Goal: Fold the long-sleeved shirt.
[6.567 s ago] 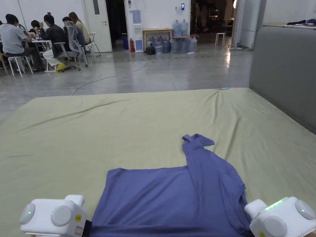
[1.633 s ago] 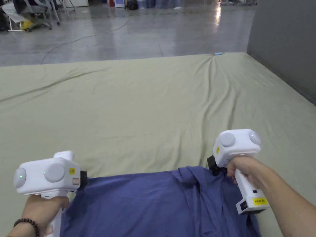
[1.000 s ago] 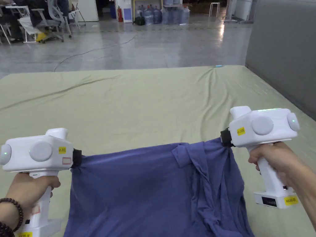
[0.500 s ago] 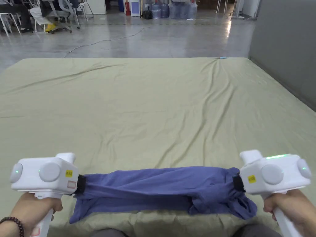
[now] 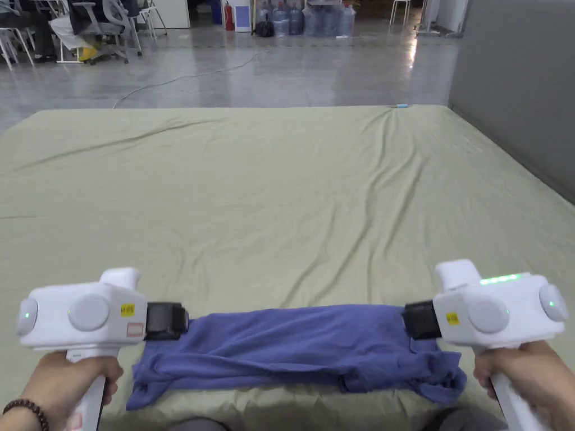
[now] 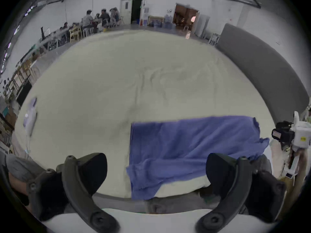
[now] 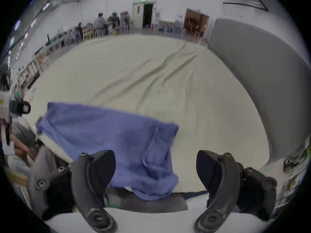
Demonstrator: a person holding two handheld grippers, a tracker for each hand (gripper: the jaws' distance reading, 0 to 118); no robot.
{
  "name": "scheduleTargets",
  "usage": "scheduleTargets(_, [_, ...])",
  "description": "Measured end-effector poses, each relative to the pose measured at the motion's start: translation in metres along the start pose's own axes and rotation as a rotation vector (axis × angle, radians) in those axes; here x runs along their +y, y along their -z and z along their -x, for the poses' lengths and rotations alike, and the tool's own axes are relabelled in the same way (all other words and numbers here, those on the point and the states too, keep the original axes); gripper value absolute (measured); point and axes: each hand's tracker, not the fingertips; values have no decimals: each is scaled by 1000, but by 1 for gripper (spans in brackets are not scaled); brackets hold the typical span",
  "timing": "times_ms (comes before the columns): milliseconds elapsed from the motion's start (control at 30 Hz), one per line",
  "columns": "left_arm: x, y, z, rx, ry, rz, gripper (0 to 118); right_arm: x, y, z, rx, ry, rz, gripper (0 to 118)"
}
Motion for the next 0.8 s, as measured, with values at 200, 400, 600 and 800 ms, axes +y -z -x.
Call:
scheduleTargets(200, [27,-14,-39,42,110,-123,0,37,7,35,40,2,-75,0])
scheduleTargets(400, [24,7,-18,-47,31,-71,0,36,19,51,74,4,-24,0])
scheduleTargets(600, [8,58,77,-375,-357,142,114,38,12,65,137,-12,-39,0])
scheduleTargets(800, [-51,89,127,-428,-566,207,117,42,17,71,182,-30,-27,0])
